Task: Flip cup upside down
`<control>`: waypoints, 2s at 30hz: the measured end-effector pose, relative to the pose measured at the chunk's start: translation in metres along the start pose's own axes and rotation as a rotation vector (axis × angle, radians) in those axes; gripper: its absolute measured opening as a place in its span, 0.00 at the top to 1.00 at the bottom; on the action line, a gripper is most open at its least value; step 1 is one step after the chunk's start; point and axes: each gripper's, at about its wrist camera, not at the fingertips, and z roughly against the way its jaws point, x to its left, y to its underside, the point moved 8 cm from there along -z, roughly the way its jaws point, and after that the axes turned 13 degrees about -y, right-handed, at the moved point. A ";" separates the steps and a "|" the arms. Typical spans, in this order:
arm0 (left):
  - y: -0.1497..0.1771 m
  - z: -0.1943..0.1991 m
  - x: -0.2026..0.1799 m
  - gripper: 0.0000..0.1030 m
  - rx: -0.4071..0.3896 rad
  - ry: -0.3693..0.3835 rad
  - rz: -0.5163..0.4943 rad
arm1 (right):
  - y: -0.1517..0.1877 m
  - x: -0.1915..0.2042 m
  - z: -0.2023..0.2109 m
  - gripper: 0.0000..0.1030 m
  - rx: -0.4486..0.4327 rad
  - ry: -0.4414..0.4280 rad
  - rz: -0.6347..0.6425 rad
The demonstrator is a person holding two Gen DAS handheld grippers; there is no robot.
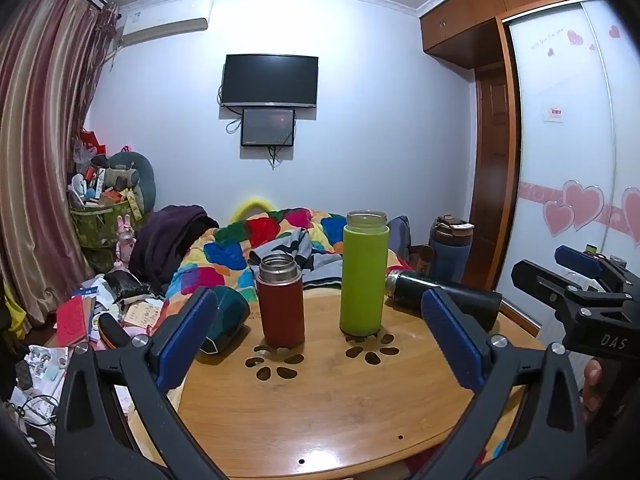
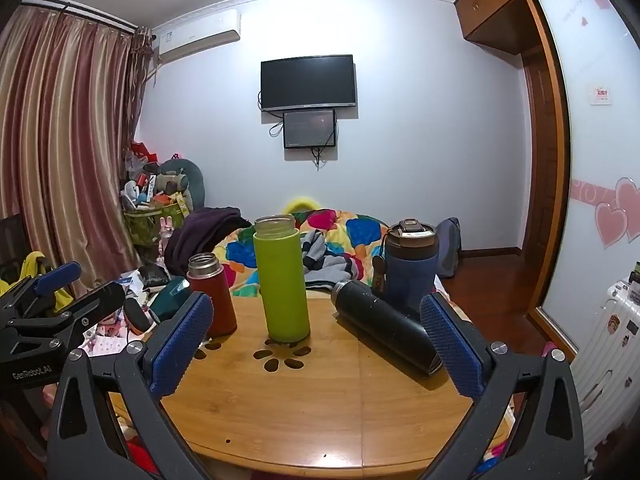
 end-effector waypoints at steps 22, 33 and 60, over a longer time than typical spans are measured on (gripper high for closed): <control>0.002 -0.004 0.005 0.00 0.009 -0.012 0.006 | -0.007 0.000 0.001 0.00 -0.003 0.000 0.004; 0.002 -0.004 0.004 0.00 0.009 -0.011 -0.004 | -0.007 -0.003 0.001 0.00 -0.007 -0.003 0.000; 0.004 -0.008 0.004 0.00 0.018 -0.005 0.004 | -0.005 -0.002 0.000 0.00 -0.003 -0.004 -0.001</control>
